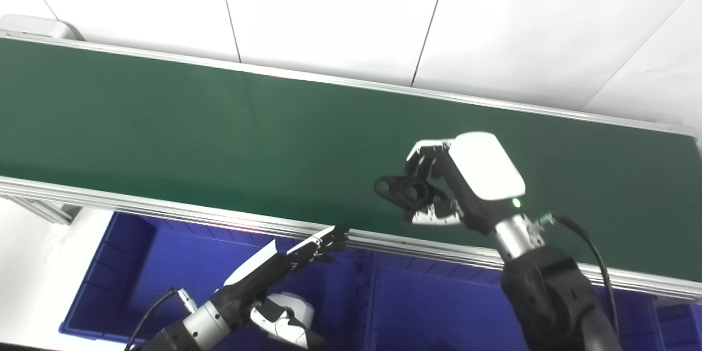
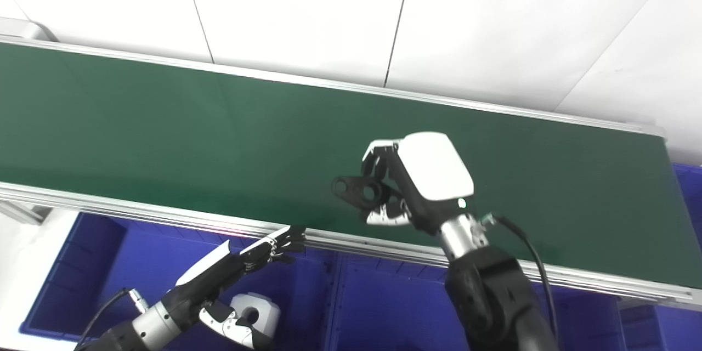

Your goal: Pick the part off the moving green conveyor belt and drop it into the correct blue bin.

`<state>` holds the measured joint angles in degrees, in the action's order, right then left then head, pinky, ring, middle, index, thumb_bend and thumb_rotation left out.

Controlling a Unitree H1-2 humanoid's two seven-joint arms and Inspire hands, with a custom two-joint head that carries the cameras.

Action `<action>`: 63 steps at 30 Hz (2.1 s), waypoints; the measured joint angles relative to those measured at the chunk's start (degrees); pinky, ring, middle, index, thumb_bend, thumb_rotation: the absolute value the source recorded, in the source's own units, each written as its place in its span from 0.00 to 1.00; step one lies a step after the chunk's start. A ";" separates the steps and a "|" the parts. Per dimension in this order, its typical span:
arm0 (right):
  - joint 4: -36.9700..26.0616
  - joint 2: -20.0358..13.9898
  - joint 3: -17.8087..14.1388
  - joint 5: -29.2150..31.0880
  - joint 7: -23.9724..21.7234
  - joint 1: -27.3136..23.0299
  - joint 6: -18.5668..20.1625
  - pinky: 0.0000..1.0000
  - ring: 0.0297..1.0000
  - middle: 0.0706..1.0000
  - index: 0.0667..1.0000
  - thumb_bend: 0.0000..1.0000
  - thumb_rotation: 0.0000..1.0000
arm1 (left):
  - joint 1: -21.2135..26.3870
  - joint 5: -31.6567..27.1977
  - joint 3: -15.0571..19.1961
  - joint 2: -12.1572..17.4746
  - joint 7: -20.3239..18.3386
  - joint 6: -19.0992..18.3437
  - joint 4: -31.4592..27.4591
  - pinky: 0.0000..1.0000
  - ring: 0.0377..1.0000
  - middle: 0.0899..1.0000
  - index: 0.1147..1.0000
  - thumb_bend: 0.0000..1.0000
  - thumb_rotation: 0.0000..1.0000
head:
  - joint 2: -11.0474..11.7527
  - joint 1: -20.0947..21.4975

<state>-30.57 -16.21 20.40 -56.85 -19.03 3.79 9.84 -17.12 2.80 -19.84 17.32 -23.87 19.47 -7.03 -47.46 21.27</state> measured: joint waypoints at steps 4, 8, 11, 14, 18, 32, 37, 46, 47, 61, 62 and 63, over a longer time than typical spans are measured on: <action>-2.07 0.13 -0.75 0.18 -0.09 6.14 -0.01 0.18 0.42 0.44 0.45 0.52 0.00 | -0.34 -0.05 0.27 0.01 0.07 -1.31 -0.89 0.83 0.91 0.95 0.96 0.71 0.43 | -1.32 -0.09; -3.68 0.83 -0.98 0.46 -0.71 13.39 0.00 0.17 0.42 0.44 0.45 0.52 0.00 | -0.73 -0.08 0.56 -0.06 0.11 -2.26 -2.43 0.83 0.90 0.94 0.95 0.72 0.44 | -2.99 0.17; -3.81 1.67 -0.92 -0.14 -0.74 17.54 0.00 0.13 0.22 0.43 0.45 0.53 0.00 | -0.62 -0.07 0.95 -0.05 0.11 -2.44 -2.45 0.84 0.90 0.94 0.95 0.72 0.45 | -3.87 0.35; -3.77 1.93 -0.23 -1.33 -1.19 20.39 -0.01 0.12 0.16 0.43 0.45 0.53 0.00 | -0.65 -0.04 1.50 -0.04 0.13 -2.45 -2.57 0.84 0.90 0.93 0.94 0.71 0.44 | -4.40 0.53; -3.44 1.96 0.27 -3.56 -4.20 20.67 0.02 0.15 0.18 0.43 0.45 0.53 0.00 | -0.44 -0.02 1.89 -0.04 0.15 -2.45 -3.51 0.82 0.89 0.93 0.94 0.71 0.45 | -5.63 0.97; 5.30 4.77 2.79 -20.71 -26.21 13.66 2.36 0.28 0.36 0.44 0.46 0.52 0.00 | -0.69 -1.07 2.73 -0.06 0.14 -4.94 -4.66 0.81 0.89 0.93 0.94 0.73 0.45 | -7.21 1.93; 5.24 5.74 3.48 -27.34 -32.53 12.84 2.34 0.50 0.56 0.63 0.78 0.56 0.34 | -0.67 -1.26 2.72 -0.07 0.14 -5.35 -5.78 0.81 0.89 0.94 0.94 0.72 0.45 | -7.30 1.76; 1.41 8.51 1.64 -29.60 -30.31 16.51 2.33 0.30 0.36 0.45 0.84 0.60 0.34 | -0.88 -1.28 2.75 -0.05 0.14 -6.26 -6.24 0.80 0.88 0.93 0.94 0.73 0.45 | -7.74 1.41; 0.56 9.02 1.23 -29.57 -29.42 17.33 2.33 0.30 0.36 0.45 0.84 0.59 0.34 | -0.98 -1.27 2.77 -0.05 0.14 -6.29 -6.24 0.80 0.88 0.93 0.94 0.73 0.45 | -7.74 1.41; -10.75 15.53 -2.20 -8.09 -10.97 31.96 2.27 0.64 0.73 0.76 0.81 0.64 0.24 | -1.95 -1.89 2.89 0.55 -0.01 -7.02 -7.41 0.82 0.89 0.94 0.94 0.73 0.44 | -8.18 0.01; -11.21 15.81 -2.34 -4.66 -10.37 32.79 2.26 0.65 0.74 0.77 0.81 0.66 0.24 | -1.95 -1.89 2.88 0.58 -0.01 -7.19 -7.46 0.82 0.90 0.94 0.94 0.73 0.44 | -8.18 0.00; -11.57 15.96 -2.57 -1.37 -9.36 33.65 2.25 0.66 0.75 0.78 0.81 0.66 0.24 | -1.96 -1.89 2.89 0.58 -0.01 -7.68 -7.66 0.82 0.90 0.94 0.94 0.74 0.44 | -8.09 -1.13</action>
<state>-42.13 -0.26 17.83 -58.22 -28.39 37.44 12.08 -19.08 0.91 -16.95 17.90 -23.88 11.79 -14.69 -55.55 20.14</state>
